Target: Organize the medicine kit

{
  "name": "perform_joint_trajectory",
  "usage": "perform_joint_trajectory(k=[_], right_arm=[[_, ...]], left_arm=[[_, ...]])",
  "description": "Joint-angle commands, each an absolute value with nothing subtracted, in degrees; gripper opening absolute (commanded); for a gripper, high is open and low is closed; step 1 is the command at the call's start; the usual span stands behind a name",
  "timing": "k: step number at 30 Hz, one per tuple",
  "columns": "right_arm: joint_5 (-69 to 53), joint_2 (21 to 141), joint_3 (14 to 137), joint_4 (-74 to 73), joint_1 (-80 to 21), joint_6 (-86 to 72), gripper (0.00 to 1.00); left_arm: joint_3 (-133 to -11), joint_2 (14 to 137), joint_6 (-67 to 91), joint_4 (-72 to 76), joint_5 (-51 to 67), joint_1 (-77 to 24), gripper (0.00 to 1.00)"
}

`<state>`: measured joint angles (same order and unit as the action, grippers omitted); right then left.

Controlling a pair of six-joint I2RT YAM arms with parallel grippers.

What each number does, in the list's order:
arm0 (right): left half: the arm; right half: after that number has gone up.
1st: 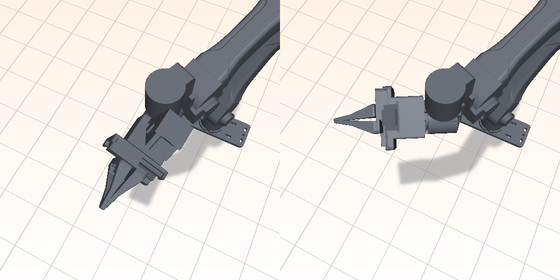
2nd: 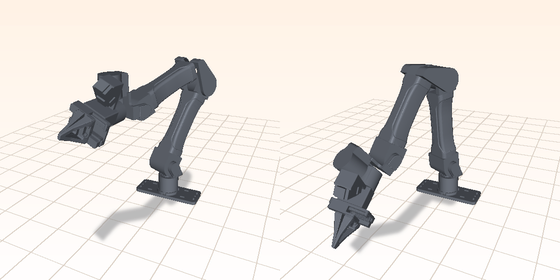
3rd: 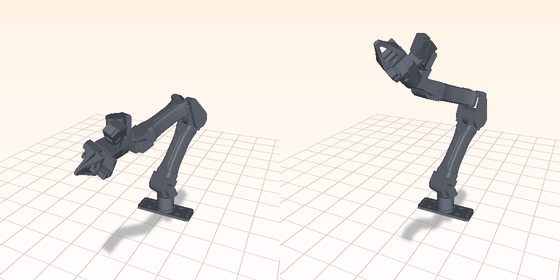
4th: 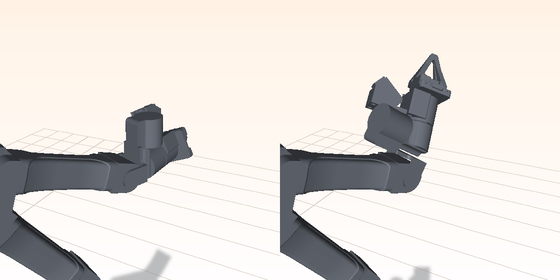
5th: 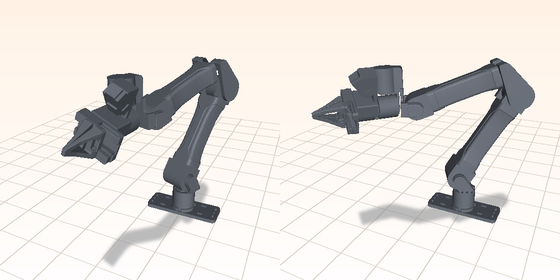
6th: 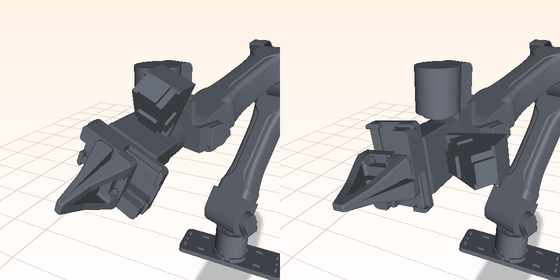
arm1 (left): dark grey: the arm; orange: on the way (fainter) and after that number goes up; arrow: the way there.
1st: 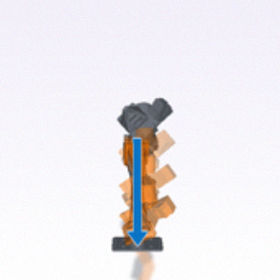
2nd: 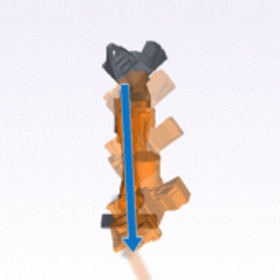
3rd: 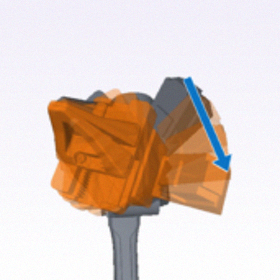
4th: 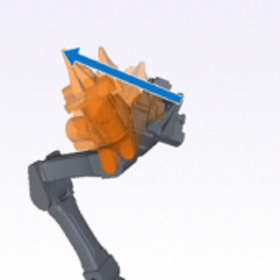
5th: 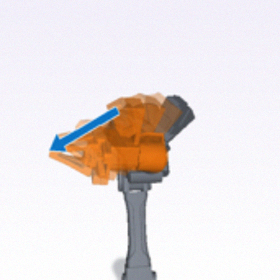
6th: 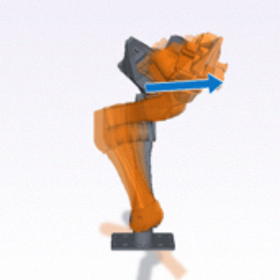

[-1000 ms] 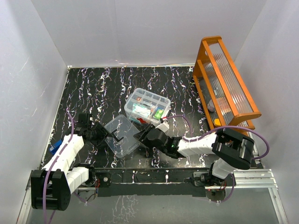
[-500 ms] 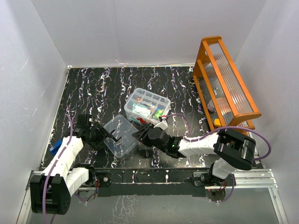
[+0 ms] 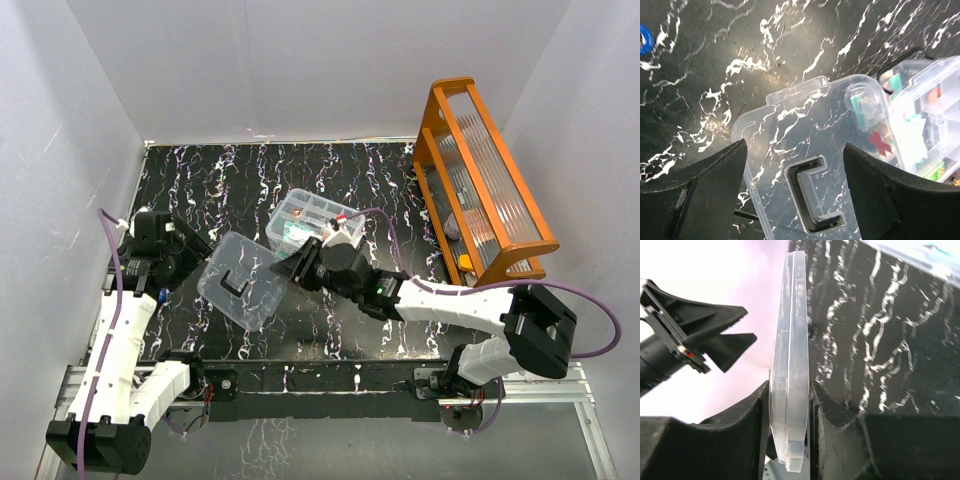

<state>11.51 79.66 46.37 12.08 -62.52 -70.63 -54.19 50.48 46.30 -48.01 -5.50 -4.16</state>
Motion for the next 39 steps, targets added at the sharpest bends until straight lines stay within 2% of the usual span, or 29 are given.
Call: perform_joint_trajectory(k=[1,13,24,30,32,34,39], right_arm=[[2.87,78.69,52.68,11.24,-57.74,-71.74,0.06],[-3.36,77.8,60.45,7.92,-48.21,-73.13,0.06],[-6.12,72.12,57.23,3.17,-35.96,-73.24,0.06],[-11.27,70.86,55.46,1.48,-29.29,-72.26,0.06],[-13.0,70.93,55.37,0.82,-27.47,-71.01,0.06],[-15.06,71.33,55.43,-0.19,-25.58,-70.14,0.07],[-20.63,72.74,54.36,0.63,-22.52,-69.61,0.07]], left_arm=[[-61.85,50.5,43.34,-52.12,-10.4,-4.37,0.76],[-76.64,52.55,37.58,-50.81,-8.48,-4.31,0.78],[-75.74,58.84,33.55,-45.08,3.49,-4.31,0.79],[-74.6,61.88,31.88,-41.89,5.12,-4.31,0.81],[-73.78,62.85,30.6,-40.43,5.78,-4.31,0.85],[-72.83,63.83,29.13,-38.63,7.64,-4.31,0.97],[-69.29,65.83,26.36,-29.9,14.89,-4.31,0.99]])
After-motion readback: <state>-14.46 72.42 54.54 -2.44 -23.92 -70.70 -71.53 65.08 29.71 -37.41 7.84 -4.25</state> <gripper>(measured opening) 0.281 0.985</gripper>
